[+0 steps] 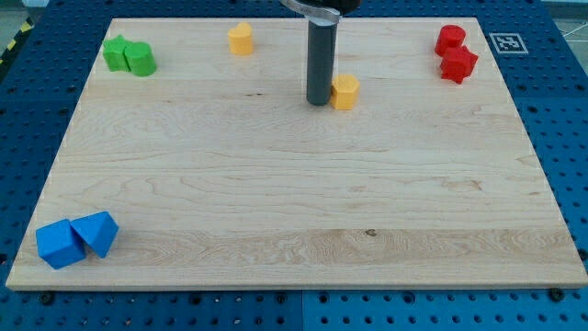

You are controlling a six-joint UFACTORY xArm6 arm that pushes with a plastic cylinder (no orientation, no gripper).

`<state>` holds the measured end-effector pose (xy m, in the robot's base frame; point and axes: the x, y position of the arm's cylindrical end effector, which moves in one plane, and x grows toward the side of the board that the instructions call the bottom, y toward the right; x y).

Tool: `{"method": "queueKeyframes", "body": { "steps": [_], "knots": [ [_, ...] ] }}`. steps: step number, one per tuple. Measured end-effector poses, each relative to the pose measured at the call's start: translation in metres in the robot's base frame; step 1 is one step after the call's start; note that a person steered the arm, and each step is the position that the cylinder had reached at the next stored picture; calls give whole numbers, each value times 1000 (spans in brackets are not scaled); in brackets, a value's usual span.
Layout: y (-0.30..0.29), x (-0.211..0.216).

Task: Slide the yellow hexagon towards the red star

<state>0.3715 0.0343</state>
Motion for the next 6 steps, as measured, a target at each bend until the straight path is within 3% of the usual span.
{"method": "queueKeyframes", "body": {
  "steps": [6],
  "knots": [
    [109, -7]
  ]
}}
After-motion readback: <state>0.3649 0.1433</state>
